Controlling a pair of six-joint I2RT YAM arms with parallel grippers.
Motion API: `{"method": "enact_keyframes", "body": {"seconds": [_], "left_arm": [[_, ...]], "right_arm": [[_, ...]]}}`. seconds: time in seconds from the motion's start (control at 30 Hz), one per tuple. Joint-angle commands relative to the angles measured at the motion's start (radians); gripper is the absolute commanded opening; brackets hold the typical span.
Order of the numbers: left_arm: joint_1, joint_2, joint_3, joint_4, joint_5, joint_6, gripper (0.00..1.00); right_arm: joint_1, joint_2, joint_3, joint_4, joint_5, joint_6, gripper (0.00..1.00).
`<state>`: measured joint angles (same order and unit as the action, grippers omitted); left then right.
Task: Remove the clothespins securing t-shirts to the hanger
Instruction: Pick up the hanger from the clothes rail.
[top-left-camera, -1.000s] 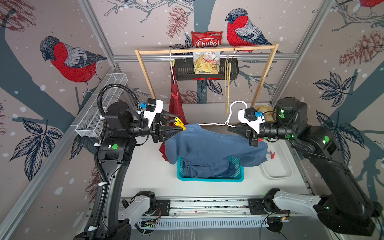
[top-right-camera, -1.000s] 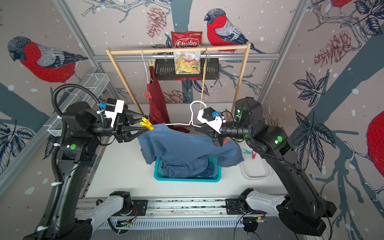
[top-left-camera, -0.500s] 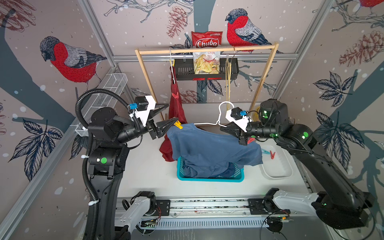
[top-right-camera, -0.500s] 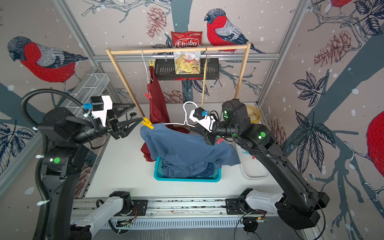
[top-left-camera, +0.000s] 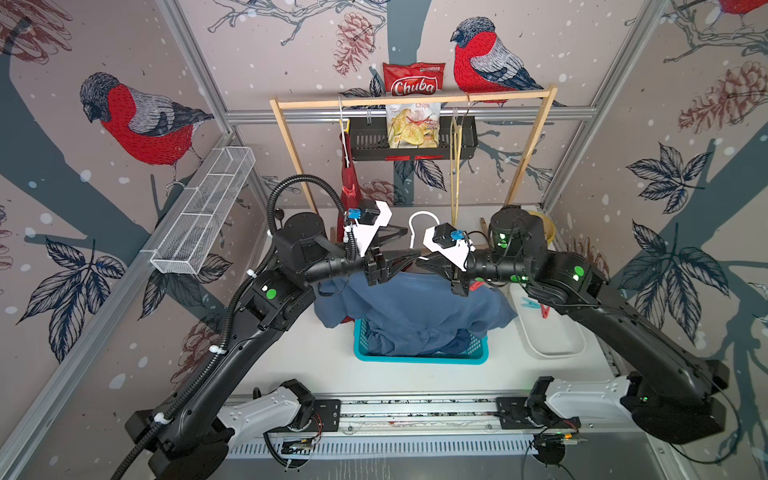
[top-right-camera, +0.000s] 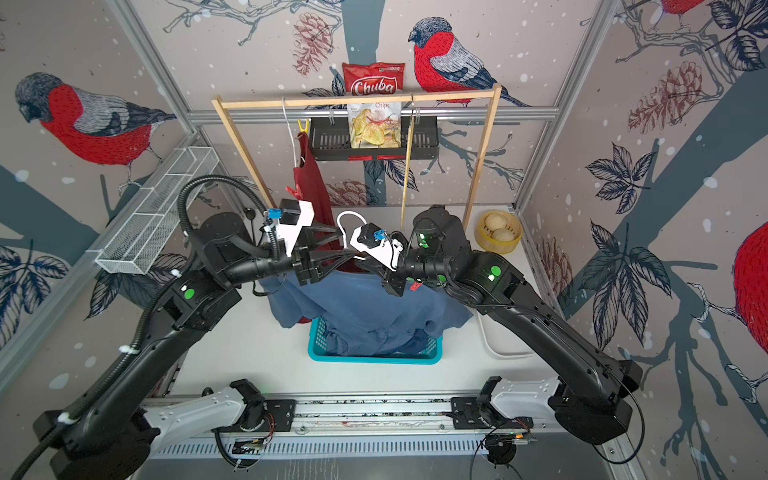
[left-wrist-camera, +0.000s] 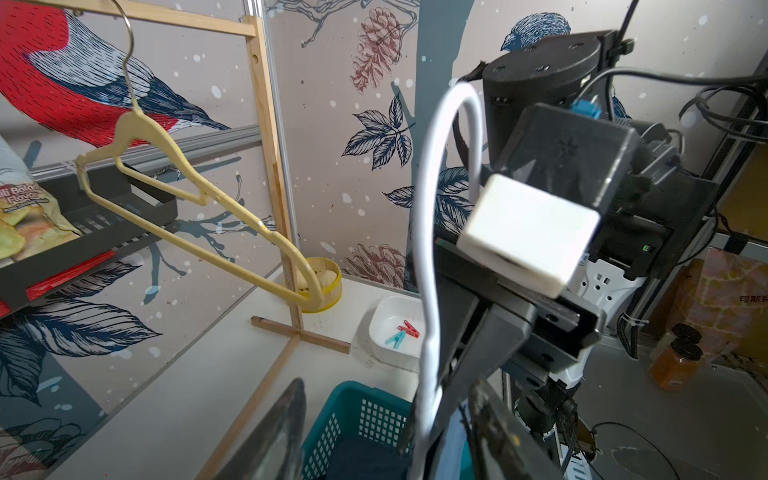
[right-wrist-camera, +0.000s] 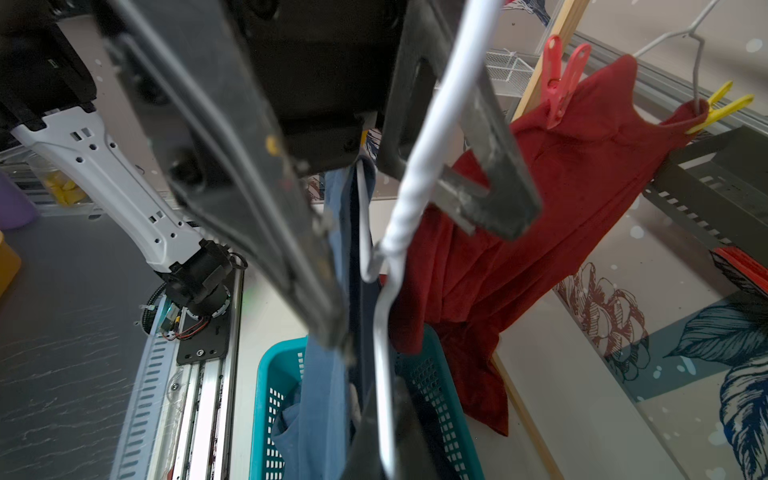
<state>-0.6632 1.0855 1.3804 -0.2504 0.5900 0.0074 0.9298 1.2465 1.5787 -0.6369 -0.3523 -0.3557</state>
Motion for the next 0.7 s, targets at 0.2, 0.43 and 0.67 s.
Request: {"method": "enact_keyframes", "body": {"seconds": [0.2,0.43,0.67], "left_arm": [[-0.018,0.032,0.017,0.069,-0.021,0.004,0.00],[-0.018,0.046,0.072,-0.007,0.027,0.040,0.00],[0.040,0.066,0.132,-0.095,0.123,0.104,0.00]], "right_arm": [[0.017,-0.003,-0.002,0.058,0.050,0.015,0.00],[0.016,-0.043,-0.038,0.113,0.070,0.030,0.04],[-0.039,-0.111,-0.020,0.117,0.042,0.135,0.74]]}}
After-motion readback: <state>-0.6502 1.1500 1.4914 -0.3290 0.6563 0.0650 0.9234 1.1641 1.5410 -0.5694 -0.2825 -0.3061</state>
